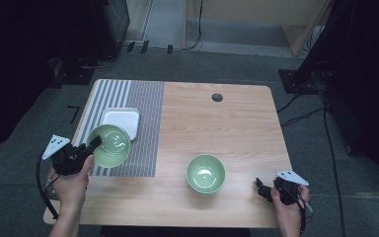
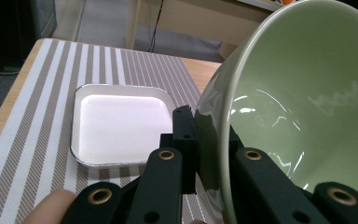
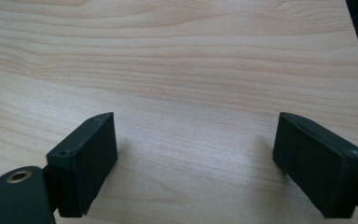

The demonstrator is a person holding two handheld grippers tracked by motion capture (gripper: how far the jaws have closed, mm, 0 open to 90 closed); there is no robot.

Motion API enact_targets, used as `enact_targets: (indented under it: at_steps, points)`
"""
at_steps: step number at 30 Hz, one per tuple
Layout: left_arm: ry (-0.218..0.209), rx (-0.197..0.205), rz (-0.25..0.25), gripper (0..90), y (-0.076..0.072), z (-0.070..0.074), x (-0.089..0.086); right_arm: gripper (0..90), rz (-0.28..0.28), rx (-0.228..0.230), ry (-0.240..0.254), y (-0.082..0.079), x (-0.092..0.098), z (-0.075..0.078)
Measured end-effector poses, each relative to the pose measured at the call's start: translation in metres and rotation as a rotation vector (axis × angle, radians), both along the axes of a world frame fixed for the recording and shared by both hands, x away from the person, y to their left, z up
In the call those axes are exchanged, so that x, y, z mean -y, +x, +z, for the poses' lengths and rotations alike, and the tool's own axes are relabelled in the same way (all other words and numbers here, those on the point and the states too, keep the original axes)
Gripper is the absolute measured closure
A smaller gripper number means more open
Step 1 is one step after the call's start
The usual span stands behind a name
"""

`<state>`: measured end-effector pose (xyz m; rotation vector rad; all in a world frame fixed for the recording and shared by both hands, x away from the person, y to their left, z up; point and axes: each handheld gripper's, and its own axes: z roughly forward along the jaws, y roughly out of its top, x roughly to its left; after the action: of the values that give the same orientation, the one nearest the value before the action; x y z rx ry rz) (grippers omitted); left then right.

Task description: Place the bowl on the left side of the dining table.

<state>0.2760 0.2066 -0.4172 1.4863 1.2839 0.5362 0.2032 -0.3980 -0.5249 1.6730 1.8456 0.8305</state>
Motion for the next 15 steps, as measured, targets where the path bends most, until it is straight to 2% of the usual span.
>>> enact_targets:
  at_steps: [9, 15]
  points:
    - [-0.013, -0.030, 0.027, 84.9, 0.016, -0.004, -0.008, 9.3, 0.015, -0.006, -0.002, -0.006, 0.001, 0.000]
    - [-0.008, -0.031, 0.034, 84.9, 0.033, -0.001, -0.010, 9.0, 0.015, -0.007, -0.002, -0.006, 0.001, 0.000]
